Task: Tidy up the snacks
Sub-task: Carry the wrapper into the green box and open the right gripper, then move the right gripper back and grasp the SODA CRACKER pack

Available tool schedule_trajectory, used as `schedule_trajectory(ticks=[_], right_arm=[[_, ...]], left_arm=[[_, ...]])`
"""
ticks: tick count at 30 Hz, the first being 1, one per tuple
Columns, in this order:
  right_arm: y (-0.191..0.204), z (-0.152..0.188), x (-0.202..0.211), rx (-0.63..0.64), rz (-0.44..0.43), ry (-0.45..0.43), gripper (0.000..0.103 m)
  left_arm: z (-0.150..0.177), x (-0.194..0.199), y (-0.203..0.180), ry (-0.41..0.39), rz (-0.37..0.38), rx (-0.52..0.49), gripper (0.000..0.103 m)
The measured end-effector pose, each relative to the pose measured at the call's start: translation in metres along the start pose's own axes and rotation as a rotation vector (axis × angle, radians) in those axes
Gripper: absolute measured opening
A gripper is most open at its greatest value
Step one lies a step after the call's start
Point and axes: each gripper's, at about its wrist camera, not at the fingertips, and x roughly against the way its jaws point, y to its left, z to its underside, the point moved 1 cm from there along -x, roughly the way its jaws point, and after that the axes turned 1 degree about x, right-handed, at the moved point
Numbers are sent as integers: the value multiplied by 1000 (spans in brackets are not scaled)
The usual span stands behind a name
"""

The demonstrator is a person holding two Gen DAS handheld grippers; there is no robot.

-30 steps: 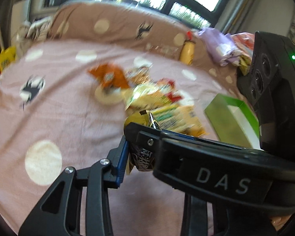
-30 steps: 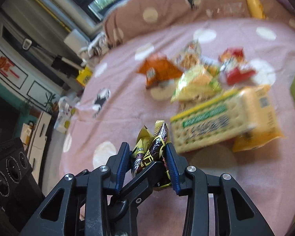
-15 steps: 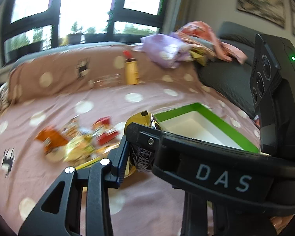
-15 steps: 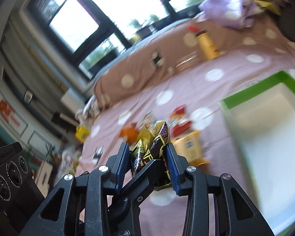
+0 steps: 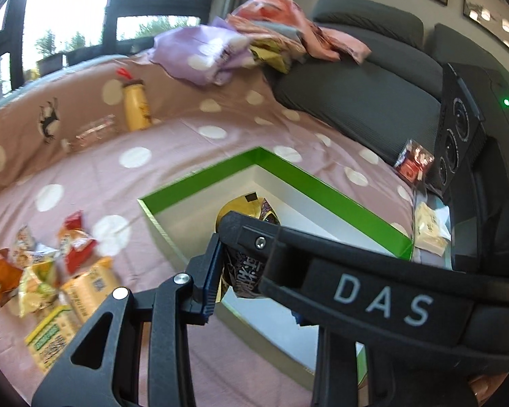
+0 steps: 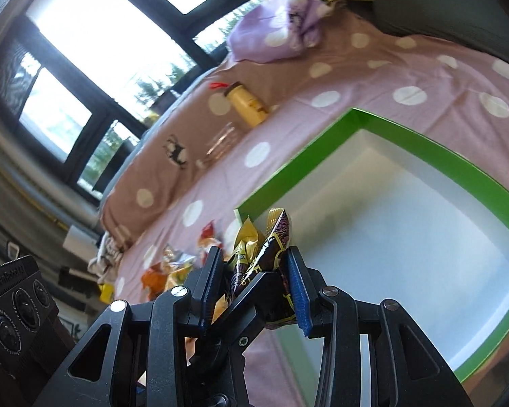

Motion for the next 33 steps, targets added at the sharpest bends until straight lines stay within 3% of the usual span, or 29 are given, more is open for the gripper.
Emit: schedule_trajectory(ticks=[8, 13, 15, 16, 19, 23, 29, 33], right_arm=[[-37, 0, -10, -119, 68, 56, 41], [-41, 2, -11, -146, 84, 64, 42], [-40, 2, -9, -147, 80, 57, 43], [-39, 1, -8, -144, 79, 50, 46], [-34, 1, -2, -126, 96, 18, 64], [-20, 1, 4, -88, 89, -21, 74], [18, 8, -2, 7, 9, -10, 85], [41, 18, -15, 61, -35, 30, 86]], left_arm=[[7, -32, -6, 96, 50, 45, 34], [7, -28, -8, 82, 31, 42, 35], [7, -22, -7, 65, 28, 34, 40], [6, -18, -5, 57, 16, 30, 48], [6, -2, 3, 23, -37, 31, 66], [9, 31, 30, -25, -107, 94, 88], [35, 80, 93, -39, -347, 224, 99], [69, 101, 142, -35, -411, 401, 101]])
